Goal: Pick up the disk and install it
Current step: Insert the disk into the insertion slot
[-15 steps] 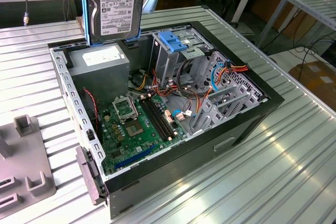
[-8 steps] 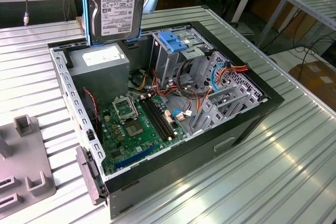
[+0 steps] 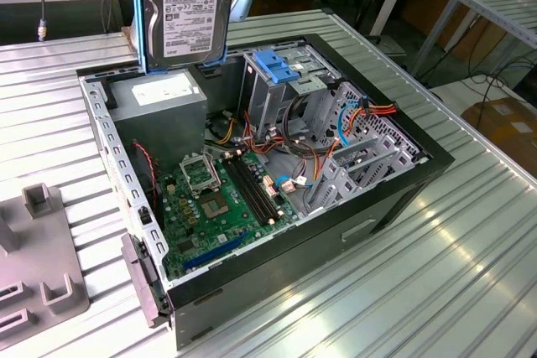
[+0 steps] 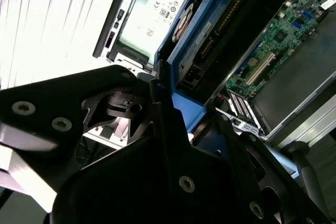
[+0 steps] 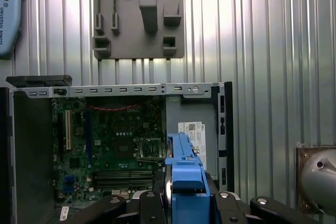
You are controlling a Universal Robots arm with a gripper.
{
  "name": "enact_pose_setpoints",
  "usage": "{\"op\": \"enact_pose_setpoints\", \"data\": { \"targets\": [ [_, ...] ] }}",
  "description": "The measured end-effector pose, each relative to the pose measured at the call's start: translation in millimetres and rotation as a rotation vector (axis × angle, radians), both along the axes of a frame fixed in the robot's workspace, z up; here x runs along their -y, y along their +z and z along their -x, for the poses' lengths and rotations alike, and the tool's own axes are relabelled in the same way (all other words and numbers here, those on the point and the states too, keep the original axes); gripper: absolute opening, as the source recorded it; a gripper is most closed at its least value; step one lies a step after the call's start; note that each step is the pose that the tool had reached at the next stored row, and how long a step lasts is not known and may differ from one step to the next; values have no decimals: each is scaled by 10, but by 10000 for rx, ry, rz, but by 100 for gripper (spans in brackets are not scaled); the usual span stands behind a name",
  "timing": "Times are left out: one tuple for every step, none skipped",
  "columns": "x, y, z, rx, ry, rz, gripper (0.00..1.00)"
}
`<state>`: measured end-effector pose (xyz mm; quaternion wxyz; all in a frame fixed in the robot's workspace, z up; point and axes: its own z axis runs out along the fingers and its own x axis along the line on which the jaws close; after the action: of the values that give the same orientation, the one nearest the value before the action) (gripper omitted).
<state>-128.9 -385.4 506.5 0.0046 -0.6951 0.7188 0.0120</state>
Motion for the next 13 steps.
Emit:
{"op": "enact_pose_setpoints", "data": {
  "targets": [
    [0,0,-5,0,0,0,37],
    [0,0,-12,0,-1,0,37],
    [0,0,-19,0,0,0,37],
    [0,0,-32,0,-1,0,37],
    [0,0,-41,0,-1,0,37],
    [0,0,-47,0,-1,0,37],
    [0,0,-57,0,0,0,37],
    [0,0,-69,0,-1,0,37],
    [-1,0,-77,1,-1,0,37],
    [-1,0,-87,0,-1,0,37],
    [0,0,-105,1,-1,-1,37],
    [0,0,-118,1,-1,0,37],
    [0,0,-132,1,-1,0,37]
  ]
}}
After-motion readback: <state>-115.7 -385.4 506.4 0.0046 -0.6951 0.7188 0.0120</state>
